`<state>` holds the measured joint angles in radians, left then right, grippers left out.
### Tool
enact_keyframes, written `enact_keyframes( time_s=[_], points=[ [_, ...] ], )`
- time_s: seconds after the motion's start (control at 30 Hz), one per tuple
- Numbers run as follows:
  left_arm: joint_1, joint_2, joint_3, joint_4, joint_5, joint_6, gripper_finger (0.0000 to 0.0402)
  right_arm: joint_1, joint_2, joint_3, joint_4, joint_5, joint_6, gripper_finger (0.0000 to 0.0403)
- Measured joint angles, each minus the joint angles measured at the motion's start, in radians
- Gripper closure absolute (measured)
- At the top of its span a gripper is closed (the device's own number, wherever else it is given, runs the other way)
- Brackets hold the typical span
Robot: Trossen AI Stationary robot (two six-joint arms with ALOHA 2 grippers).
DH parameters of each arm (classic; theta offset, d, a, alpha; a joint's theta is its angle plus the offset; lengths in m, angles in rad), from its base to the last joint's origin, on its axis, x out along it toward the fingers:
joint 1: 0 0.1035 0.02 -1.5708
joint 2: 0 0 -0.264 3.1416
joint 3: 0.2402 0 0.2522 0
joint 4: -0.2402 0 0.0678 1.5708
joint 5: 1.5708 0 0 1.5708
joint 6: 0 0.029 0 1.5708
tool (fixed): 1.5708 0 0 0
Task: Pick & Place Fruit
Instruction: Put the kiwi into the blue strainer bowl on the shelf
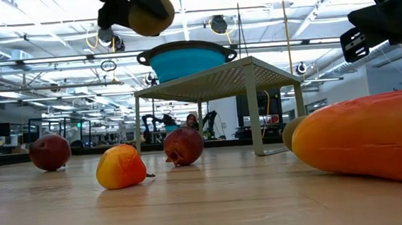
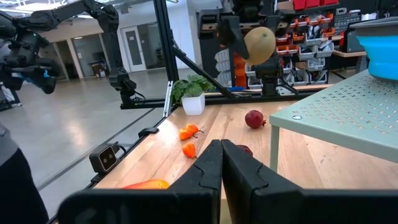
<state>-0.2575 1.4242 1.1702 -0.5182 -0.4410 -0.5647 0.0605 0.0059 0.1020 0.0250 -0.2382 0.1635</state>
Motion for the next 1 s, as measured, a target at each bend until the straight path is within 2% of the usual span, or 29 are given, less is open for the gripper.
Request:
enact_keyframes(
  time_s=[0.2, 0.53, 1.0],
  points=[
    [0.043, 0.001, 0.021, -0.004, -0.005, 0.091, 0.0204, 0.0, 0.0, 0.0, 0.0, 0.0, 0.0, 0.0403],
    [0.156, 0.0, 0.194, -0.008, -0.011, 0.267, 0.0204, 0.0, 0.0, 0.0, 0.0, 0.0, 0.0, 0.0403],
    [0.353, 0.0, 0.348, -0.007, -0.031, 0.335, 0.0204, 0.0, 0.0, 0.0, 0.0, 0.0, 0.0, 0.0403]
  ],
)
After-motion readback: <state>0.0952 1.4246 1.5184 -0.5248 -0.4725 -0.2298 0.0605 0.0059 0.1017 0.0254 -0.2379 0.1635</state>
